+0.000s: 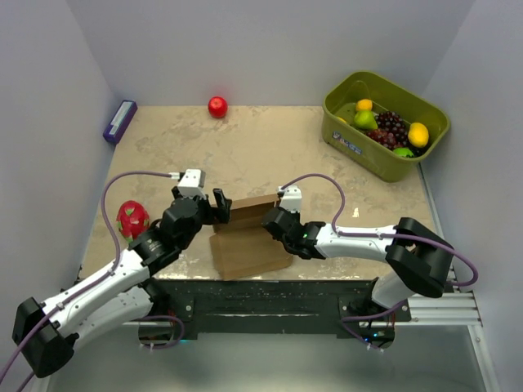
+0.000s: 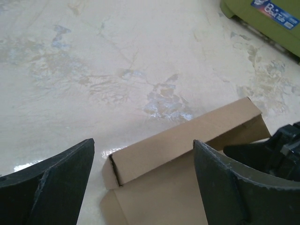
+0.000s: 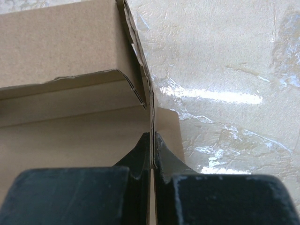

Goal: Fold the paper box

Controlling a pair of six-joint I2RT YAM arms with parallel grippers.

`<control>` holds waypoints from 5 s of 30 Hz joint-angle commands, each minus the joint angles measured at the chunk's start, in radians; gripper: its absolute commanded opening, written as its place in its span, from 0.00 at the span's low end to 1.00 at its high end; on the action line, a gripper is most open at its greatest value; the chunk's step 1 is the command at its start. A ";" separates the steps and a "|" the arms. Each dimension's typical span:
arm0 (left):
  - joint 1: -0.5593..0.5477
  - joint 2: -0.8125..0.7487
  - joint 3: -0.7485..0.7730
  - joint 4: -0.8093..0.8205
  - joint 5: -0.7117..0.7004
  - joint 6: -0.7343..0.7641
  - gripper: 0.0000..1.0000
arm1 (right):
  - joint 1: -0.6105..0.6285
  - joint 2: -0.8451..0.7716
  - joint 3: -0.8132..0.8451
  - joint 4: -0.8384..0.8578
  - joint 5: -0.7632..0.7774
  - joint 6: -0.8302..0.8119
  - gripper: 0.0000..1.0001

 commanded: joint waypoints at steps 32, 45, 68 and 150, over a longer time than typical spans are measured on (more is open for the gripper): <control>0.128 -0.027 -0.224 0.175 0.105 -0.039 0.61 | 0.007 -0.032 -0.022 -0.064 -0.067 -0.011 0.47; 0.127 -0.016 -0.227 0.206 0.103 0.022 0.59 | -0.112 -0.489 -0.158 -0.053 -0.131 -0.141 0.81; 0.128 -0.011 -0.238 0.227 0.113 0.059 0.58 | -0.271 -0.292 -0.322 0.499 -0.400 -0.369 0.77; 0.021 0.229 0.254 0.016 0.237 0.418 0.85 | -0.278 -0.032 -0.189 0.763 -0.578 -0.675 0.53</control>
